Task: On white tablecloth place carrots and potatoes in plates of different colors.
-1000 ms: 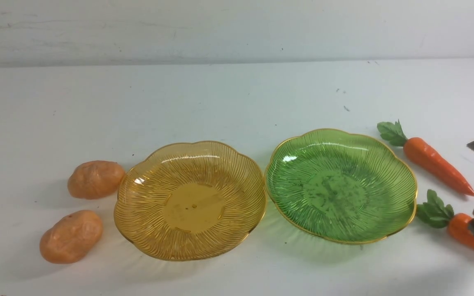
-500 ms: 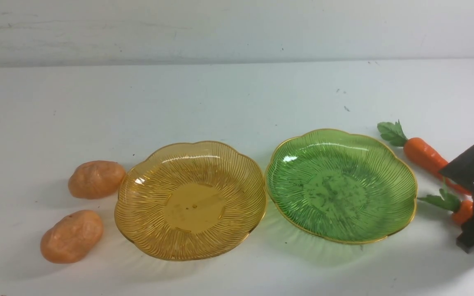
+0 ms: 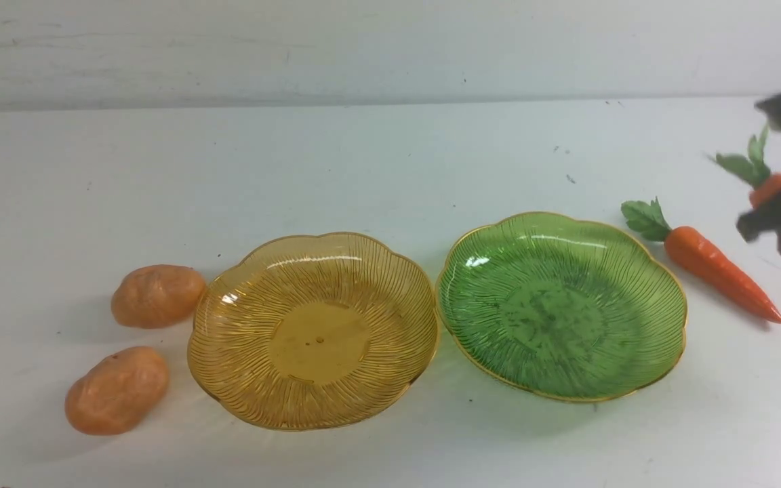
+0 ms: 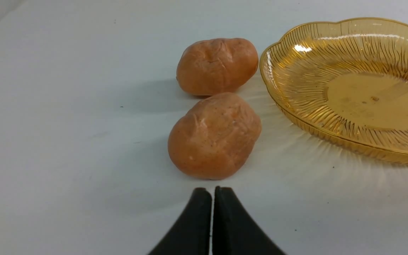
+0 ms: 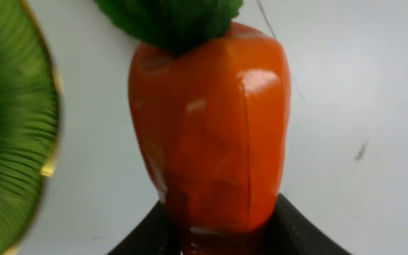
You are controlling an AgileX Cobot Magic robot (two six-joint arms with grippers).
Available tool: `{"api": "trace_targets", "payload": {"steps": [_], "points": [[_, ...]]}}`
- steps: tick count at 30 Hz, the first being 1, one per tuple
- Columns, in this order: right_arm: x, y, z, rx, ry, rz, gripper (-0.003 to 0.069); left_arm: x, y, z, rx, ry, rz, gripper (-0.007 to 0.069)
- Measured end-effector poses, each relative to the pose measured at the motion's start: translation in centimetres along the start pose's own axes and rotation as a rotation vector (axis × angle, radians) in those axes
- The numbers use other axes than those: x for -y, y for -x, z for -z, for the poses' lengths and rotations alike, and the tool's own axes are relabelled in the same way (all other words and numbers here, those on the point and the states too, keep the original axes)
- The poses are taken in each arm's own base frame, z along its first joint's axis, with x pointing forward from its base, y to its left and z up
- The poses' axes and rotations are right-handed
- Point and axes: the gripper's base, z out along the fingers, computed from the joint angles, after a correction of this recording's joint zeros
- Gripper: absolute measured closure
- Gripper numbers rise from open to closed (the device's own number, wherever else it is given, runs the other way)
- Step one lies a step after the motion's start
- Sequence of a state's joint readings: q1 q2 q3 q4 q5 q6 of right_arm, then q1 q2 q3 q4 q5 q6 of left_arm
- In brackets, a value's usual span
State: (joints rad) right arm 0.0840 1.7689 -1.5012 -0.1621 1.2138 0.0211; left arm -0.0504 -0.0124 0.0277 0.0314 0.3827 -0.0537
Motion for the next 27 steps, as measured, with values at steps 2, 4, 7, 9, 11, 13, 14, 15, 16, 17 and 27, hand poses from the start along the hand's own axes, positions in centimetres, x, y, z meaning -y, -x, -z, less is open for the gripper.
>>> {"api": "trace_targets", "payload": {"steps": [2, 4, 7, 9, 11, 13, 14, 15, 16, 17, 27], "points": [[-1.4, 0.6, 1.2, 0.035, 0.120, -0.041, 0.0379, 0.0, 0.0, 0.0, 0.000, 0.000, 0.000, 0.0627], [-3.7, 0.8, 1.8, 0.036, 0.249, -0.045, 0.0379, 0.0, 0.0, 0.0, 0.000, 0.000, 0.000, 0.0627], [-6.8, 0.9, 1.5, 0.029, 0.310, 0.025, 0.0379, 0.0, 0.0, 0.0, 0.000, 0.000, 0.000, 0.0627], [-8.5, 1.2, 0.8, 0.034, 0.322, 0.065, 0.0379, 0.0, 0.0, 0.0, 0.000, 0.000, 0.000, 0.0627], [-11.2, 1.6, -1.2, 0.036, 0.311, 0.133, 0.0379, 0.0, 0.0, 0.0, 0.000, 0.000, 0.000, 0.0627], [-12.5, 1.8, -3.1, 0.026, 0.284, 0.177, 0.0343, 0.0, 0.0, 0.0, 0.000, 0.000, 0.000, 0.0627], [-12.7, 1.8, -3.6, 0.022, 0.274, 0.183, 0.0316, 0.0, 0.0, 0.0, 0.000, 0.000, 0.000, 0.0627], [-12.9, 1.8, -4.1, 0.015, 0.269, 0.183, 0.0283, 0.0, 0.0, 0.0, 0.000, 0.000, 0.000, 0.0627], [-13.0, 1.9, -4.4, 0.013, 0.260, 0.183, 0.0256, 0.0, 0.0, 0.0, 0.000, 0.000, 0.000, 0.0627], [-13.0, 1.9, -4.8, 0.009, 0.245, 0.182, 0.0193, 0.0, 0.0, 0.0, 0.000, 0.000, 0.000, 0.0627], [-10.6, 3.1, -3.2, 0.011, 0.039, 0.273, 0.0101, 0.0, 0.0, 0.0, 0.000, 0.000, 0.000, 0.0627]]}}
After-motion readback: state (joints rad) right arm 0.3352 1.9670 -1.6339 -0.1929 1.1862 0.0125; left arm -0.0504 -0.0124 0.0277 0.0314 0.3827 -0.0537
